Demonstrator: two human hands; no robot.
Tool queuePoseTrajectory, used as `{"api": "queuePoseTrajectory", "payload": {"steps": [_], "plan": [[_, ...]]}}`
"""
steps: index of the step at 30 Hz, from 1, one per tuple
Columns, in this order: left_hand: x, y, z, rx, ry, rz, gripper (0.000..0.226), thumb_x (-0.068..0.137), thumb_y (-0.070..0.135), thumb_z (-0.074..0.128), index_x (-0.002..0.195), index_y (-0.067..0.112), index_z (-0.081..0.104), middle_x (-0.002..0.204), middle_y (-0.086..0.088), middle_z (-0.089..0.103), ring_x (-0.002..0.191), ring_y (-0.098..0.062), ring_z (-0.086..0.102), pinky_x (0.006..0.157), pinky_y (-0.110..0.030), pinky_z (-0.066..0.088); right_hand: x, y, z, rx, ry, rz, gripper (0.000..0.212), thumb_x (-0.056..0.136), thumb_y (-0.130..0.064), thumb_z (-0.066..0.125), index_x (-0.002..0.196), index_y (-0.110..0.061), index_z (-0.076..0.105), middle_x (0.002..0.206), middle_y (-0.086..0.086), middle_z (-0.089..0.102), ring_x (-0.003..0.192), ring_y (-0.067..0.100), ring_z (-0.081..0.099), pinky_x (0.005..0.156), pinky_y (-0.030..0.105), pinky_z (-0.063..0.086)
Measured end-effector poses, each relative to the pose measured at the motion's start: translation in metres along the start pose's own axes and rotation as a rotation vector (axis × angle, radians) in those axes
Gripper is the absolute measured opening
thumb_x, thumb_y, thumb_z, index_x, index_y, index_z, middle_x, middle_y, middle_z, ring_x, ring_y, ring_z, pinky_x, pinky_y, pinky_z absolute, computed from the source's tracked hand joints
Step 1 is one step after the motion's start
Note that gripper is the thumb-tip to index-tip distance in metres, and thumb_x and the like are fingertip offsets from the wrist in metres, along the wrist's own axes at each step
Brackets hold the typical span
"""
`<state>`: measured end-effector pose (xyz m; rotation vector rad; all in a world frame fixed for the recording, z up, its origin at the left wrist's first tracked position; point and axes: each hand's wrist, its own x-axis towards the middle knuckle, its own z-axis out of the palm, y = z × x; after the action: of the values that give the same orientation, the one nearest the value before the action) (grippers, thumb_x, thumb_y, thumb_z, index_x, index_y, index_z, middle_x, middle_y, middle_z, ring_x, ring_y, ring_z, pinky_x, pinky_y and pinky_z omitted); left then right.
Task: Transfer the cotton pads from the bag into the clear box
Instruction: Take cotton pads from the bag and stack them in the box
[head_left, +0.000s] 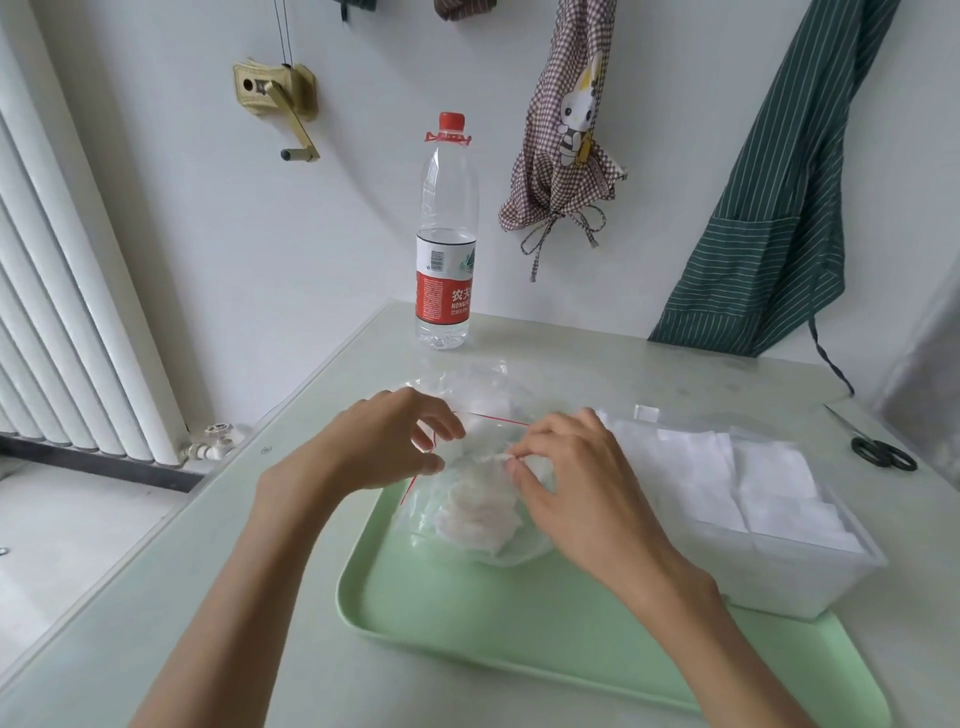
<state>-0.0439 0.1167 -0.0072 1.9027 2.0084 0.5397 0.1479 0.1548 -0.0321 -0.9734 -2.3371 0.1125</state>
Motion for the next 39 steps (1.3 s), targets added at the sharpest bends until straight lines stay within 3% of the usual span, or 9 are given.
{"api": "queuePoseTrajectory", "payload": {"steps": [3, 7, 12, 15, 19, 28, 32, 35, 39], "plan": [[0.0, 0.001, 0.001, -0.028, -0.042, 0.011, 0.018, 0.09, 0.02, 0.059, 0.094, 0.037, 0.059, 0.104, 0.015, 0.065, 0.094, -0.006, 0.063, 0.093, -0.032, 0.047, 0.003, 0.001, -0.007, 0.133, 0.186, 0.062, 0.013, 0.09, -0.025, 0.059, 0.089, -0.021, 0.071, 0.09, -0.012, 0.064, 0.091, 0.007, 0.048, 0.081, 0.017, 0.04], [0.001, 0.012, 0.003, -0.041, 0.072, -0.009, 0.025, 0.098, 0.023, 0.043, 0.079, 0.034, 0.054, 0.082, 0.02, 0.06, 0.087, -0.013, 0.057, 0.081, -0.028, 0.042, 0.004, -0.002, -0.032, 0.878, 0.066, 0.391, 0.012, 0.091, -0.016, 0.059, 0.087, -0.014, 0.07, 0.068, -0.008, 0.068, 0.064, 0.004, 0.062, 0.056, 0.014, 0.044], [-0.003, 0.049, -0.004, -0.62, 0.145, -0.064, 0.053, 0.097, 0.049, 0.026, 0.082, 0.018, 0.066, 0.079, 0.003, 0.069, 0.07, -0.007, 0.062, 0.063, -0.015, 0.041, -0.005, 0.004, -0.053, 1.367, -0.054, 0.606, 0.013, 0.091, -0.014, 0.056, 0.085, -0.013, 0.068, 0.071, 0.0, 0.07, 0.064, 0.008, 0.066, 0.051, 0.013, 0.048], [-0.004, 0.058, 0.0, -0.773, -0.078, -0.023, 0.064, 0.089, 0.06, 0.028, 0.099, 0.014, 0.071, 0.092, 0.001, 0.075, 0.085, -0.007, 0.07, 0.076, -0.024, 0.047, -0.005, 0.008, -0.06, 1.403, 0.014, 0.627, 0.011, 0.09, -0.013, 0.056, 0.09, -0.01, 0.067, 0.074, 0.003, 0.071, 0.066, 0.009, 0.068, 0.056, 0.014, 0.051], [-0.002, 0.063, 0.011, -0.925, -0.021, 0.067, 0.03, 0.091, 0.03, 0.055, 0.102, 0.007, 0.071, 0.099, -0.003, 0.074, 0.093, -0.013, 0.069, 0.084, -0.025, 0.055, -0.005, 0.013, -0.062, 1.286, 0.073, 0.64, 0.011, 0.091, -0.012, 0.057, 0.093, -0.009, 0.067, 0.076, 0.002, 0.07, 0.066, 0.011, 0.069, 0.058, 0.016, 0.053], [0.022, 0.103, 0.033, -0.961, -0.04, 0.07, 0.02, 0.086, 0.017, 0.065, 0.088, -0.002, 0.072, 0.081, -0.005, 0.071, 0.077, -0.007, 0.067, 0.079, -0.022, 0.056, -0.007, 0.054, -0.067, 0.662, 0.416, 0.489, 0.014, 0.083, -0.034, 0.069, 0.085, -0.021, 0.075, 0.073, -0.014, 0.07, 0.061, 0.003, 0.056, 0.06, 0.011, 0.043], [0.027, 0.105, 0.039, -1.031, -0.083, 0.041, 0.017, 0.09, 0.015, 0.06, 0.079, 0.01, 0.071, 0.072, 0.004, 0.069, 0.071, -0.005, 0.066, 0.072, -0.02, 0.057, -0.009, 0.071, -0.072, 0.85, 0.57, 0.653, 0.011, 0.084, -0.03, 0.069, 0.082, -0.02, 0.074, 0.069, -0.008, 0.061, 0.064, 0.005, 0.05, 0.061, 0.017, 0.042], [0.029, 0.104, 0.042, -1.032, -0.083, -0.003, 0.017, 0.092, 0.016, 0.057, 0.09, 0.008, 0.072, 0.082, 0.0, 0.074, 0.079, -0.006, 0.07, 0.07, -0.023, 0.058, -0.007, 0.073, -0.087, 1.293, 0.397, 0.733, 0.002, 0.079, -0.022, 0.072, 0.079, -0.02, 0.071, 0.066, -0.01, 0.059, 0.06, 0.002, 0.053, 0.053, 0.012, 0.042], [0.028, 0.107, 0.045, -1.027, -0.114, -0.01, 0.023, 0.095, 0.014, 0.051, 0.1, 0.004, 0.072, 0.098, -0.008, 0.074, 0.092, -0.013, 0.07, 0.072, -0.023, 0.058, -0.007, 0.069, -0.085, 1.081, 0.108, 0.617, 0.016, 0.07, -0.025, 0.077, 0.084, -0.016, 0.076, 0.062, -0.005, 0.058, 0.05, 0.003, 0.047, 0.049, 0.012, 0.038]]}}
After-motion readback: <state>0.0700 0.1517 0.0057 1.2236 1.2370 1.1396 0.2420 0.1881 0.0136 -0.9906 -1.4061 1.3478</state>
